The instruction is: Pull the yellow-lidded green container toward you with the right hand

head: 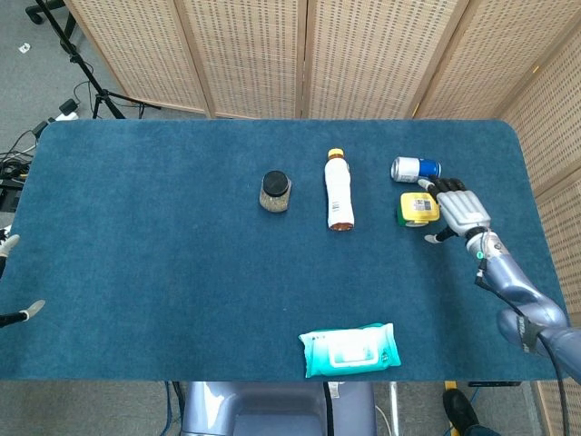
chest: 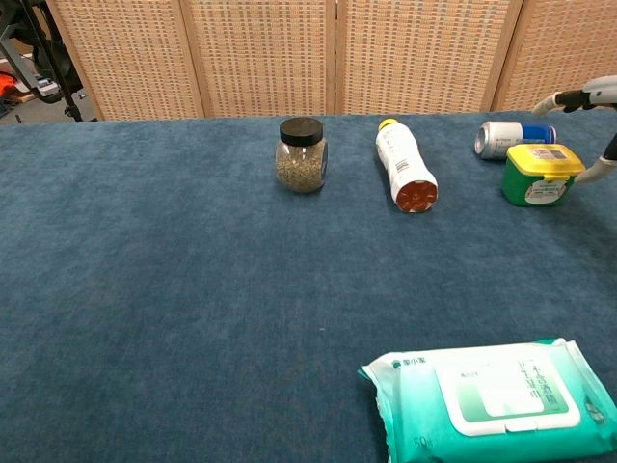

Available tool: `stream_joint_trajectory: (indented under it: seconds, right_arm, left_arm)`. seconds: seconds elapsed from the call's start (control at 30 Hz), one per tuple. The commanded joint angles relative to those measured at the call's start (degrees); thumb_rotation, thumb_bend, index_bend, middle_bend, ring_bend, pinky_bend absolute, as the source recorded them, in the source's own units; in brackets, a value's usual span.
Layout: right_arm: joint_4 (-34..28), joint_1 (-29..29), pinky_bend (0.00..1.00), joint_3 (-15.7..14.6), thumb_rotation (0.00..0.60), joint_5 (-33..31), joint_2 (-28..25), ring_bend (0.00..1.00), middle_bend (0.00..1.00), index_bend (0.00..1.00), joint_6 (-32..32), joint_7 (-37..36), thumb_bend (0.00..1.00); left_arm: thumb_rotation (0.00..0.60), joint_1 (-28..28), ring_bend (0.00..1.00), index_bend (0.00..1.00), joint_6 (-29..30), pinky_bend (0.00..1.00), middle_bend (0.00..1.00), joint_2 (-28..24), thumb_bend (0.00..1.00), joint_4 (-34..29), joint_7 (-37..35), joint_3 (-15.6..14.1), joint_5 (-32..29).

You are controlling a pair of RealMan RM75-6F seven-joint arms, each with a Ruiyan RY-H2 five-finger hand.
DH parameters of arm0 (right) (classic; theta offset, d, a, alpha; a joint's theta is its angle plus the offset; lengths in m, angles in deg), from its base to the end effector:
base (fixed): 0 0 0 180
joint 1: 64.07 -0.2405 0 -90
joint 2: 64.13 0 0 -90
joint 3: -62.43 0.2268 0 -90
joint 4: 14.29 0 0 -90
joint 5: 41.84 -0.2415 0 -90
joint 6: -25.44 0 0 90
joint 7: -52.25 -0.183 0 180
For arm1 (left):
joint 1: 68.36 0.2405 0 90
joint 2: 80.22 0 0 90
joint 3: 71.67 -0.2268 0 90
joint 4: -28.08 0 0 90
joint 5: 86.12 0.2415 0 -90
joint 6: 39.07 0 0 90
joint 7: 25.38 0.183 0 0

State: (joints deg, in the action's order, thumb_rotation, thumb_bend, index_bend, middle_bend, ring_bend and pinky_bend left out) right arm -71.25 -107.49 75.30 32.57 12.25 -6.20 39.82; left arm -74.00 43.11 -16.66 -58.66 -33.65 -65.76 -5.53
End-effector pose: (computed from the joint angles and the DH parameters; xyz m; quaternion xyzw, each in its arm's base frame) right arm -0.2671 -0.4747 0.0678 0.6990 -0.4356 0.2674 0.5001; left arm -0.3301 0.2387 0.1425 -0.5506 -0.4128 -0.3963 0.6077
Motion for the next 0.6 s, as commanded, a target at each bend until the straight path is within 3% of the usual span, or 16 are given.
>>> stream_joint_trajectory:
  seconds: [0.03,0.23,0.37,0.47,0.6]
  right_arm:
    - [4.22,-2.78,0.00,0.55,0.600,-2.22,2.77,0.00,0.00,0.00,3.17,1.27,0.00]
    - [10.22,-5.29,0.01,0.10,0.600,-3.94,6.67,0.00,0.00,0.00,6.45,3.25,0.00]
    - [14.09,-6.42,0.10,-0.17,0.600,-4.81,9.50,0.02,0.03,0.00,8.41,3.18,0.00]
    - [17.74,-6.71,0.13,-0.07,0.600,-4.36,12.98,0.14,0.16,0.05,6.78,2.24,0.01]
    - [22.86,-6.91,0.23,-0.09,0.600,-2.30,17.13,0.37,0.45,0.25,3.09,-1.25,0.22]
  left_arm:
    - [0.600,-0.40,0.00,0.00,-0.32,0.00,0.00,0.41,0.00,0.61,-0.29,0.14,0.09]
    - [0.600,-0.84,0.00,0.00,-0.31,0.00,0.00,1.03,0.00,1.62,-0.67,0.36,0.35]
    - [0.600,-1.26,0.00,0.00,-1.12,0.00,0.00,1.46,0.00,2.42,-0.81,0.49,-0.18]
    - [0.600,-1.92,0.00,0.00,-2.45,0.00,0.00,1.80,0.00,2.82,-0.76,0.46,-0.51]
    - [0.600,-2.33,0.00,0.00,-2.94,0.00,0.00,2.08,0.00,3.04,-0.45,0.65,-0.93]
